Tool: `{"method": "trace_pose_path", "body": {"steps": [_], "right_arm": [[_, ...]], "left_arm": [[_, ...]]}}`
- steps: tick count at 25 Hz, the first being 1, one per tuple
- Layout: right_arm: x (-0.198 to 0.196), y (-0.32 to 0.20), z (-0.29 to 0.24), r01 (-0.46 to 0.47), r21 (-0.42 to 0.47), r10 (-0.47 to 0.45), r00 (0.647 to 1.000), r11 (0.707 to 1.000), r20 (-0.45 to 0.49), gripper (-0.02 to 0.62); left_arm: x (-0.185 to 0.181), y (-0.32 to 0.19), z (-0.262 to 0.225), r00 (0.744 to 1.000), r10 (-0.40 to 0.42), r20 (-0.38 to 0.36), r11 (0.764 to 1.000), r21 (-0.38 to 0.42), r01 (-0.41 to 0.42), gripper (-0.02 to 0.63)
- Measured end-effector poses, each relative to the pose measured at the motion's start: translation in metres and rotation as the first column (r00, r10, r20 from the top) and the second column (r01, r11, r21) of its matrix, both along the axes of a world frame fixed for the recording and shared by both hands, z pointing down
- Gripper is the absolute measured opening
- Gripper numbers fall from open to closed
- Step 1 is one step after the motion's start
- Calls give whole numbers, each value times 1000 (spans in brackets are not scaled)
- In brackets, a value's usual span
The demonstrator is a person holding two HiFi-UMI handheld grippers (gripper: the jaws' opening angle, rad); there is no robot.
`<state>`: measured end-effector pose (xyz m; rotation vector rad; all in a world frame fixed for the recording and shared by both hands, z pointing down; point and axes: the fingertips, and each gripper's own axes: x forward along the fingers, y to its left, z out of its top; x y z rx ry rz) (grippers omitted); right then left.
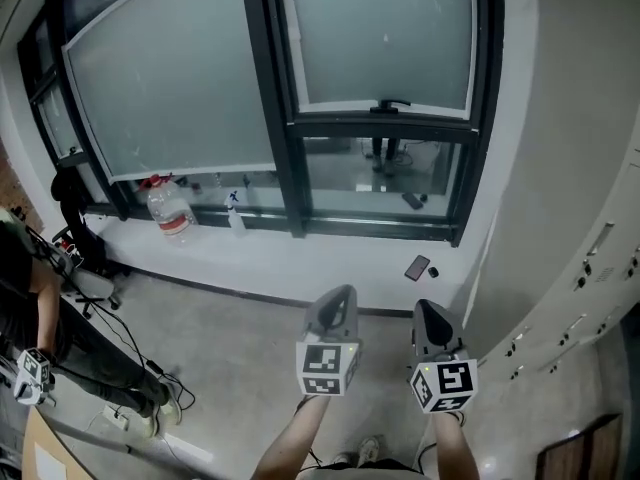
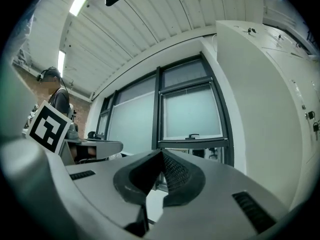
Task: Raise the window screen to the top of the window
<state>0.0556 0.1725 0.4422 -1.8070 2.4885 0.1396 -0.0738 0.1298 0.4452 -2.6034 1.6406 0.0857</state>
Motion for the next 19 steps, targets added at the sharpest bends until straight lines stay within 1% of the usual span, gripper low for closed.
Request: {"method": "trace_pose_path", "body": {"steps": [4, 10, 14, 19], "right_arm": [[-17, 22, -3, -13, 3, 13, 1000, 1000, -15, 6], [-31, 43, -3, -40, 10, 40, 999, 999, -7, 6], [-37, 47, -3, -46, 15, 47, 999, 999, -10, 6], [-31, 41, -4, -55, 19, 56, 998, 998, -20, 6]], "left_arm": [[-16, 21, -4, 1000, 12, -20, 1000, 1, -12, 3], [-28, 43, 3, 999, 45, 7, 999, -11, -45, 3], [-30, 45, 5, 998, 60, 21, 998, -7, -60, 3], [-24, 41, 0, 996, 76, 39, 997, 8, -77, 3]]}}
